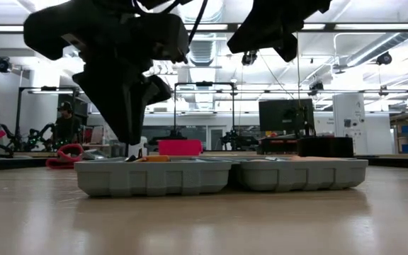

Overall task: Prefit tool cases
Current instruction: Put the hex keys into the gray tool box

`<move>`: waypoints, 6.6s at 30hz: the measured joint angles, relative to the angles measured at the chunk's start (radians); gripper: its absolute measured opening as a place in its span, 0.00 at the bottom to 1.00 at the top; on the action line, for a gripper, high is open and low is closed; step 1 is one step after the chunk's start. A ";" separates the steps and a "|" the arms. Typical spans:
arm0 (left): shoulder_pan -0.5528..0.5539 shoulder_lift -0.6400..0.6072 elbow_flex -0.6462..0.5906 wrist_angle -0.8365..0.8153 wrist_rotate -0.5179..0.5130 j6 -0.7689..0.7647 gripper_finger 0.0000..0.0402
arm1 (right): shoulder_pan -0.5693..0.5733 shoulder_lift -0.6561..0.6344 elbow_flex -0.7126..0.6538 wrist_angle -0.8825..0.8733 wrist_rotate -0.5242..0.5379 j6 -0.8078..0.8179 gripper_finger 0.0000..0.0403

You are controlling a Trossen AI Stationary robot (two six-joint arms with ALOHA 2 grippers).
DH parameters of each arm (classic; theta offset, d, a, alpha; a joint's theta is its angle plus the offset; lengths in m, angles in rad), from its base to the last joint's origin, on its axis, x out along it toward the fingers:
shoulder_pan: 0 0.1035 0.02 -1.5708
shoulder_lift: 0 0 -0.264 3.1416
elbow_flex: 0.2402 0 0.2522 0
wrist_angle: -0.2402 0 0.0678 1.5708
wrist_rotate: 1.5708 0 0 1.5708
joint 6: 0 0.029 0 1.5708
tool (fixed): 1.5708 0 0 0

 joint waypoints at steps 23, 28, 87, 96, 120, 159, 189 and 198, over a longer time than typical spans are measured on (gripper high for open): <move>-0.004 0.061 0.012 -0.063 0.045 0.050 0.19 | 0.000 0.000 0.000 0.001 -0.004 0.000 0.08; -0.003 0.039 0.064 -0.056 0.025 0.061 0.19 | 0.000 0.000 0.000 0.001 -0.004 0.000 0.08; -0.003 -0.039 -0.105 -0.005 -0.014 -0.241 0.14 | 0.006 0.000 0.000 0.024 -0.004 -0.012 0.08; -0.002 -0.039 -0.124 0.088 -0.004 -0.147 0.11 | 0.006 0.000 0.000 0.024 -0.004 -0.008 0.08; -0.032 -0.044 -0.098 0.182 0.007 -0.061 0.11 | 0.006 0.000 0.000 0.026 -0.004 0.000 0.08; -0.041 0.002 0.005 -0.055 0.012 -0.299 0.12 | 0.006 0.000 0.000 0.027 -0.005 0.003 0.08; -0.044 -0.015 -0.210 0.212 -0.032 -0.418 0.39 | 0.006 0.000 0.000 0.025 -0.005 -0.008 0.08; -0.045 -0.036 -0.070 -0.011 -0.086 -0.379 0.39 | 0.006 0.000 0.000 0.026 -0.001 0.000 0.08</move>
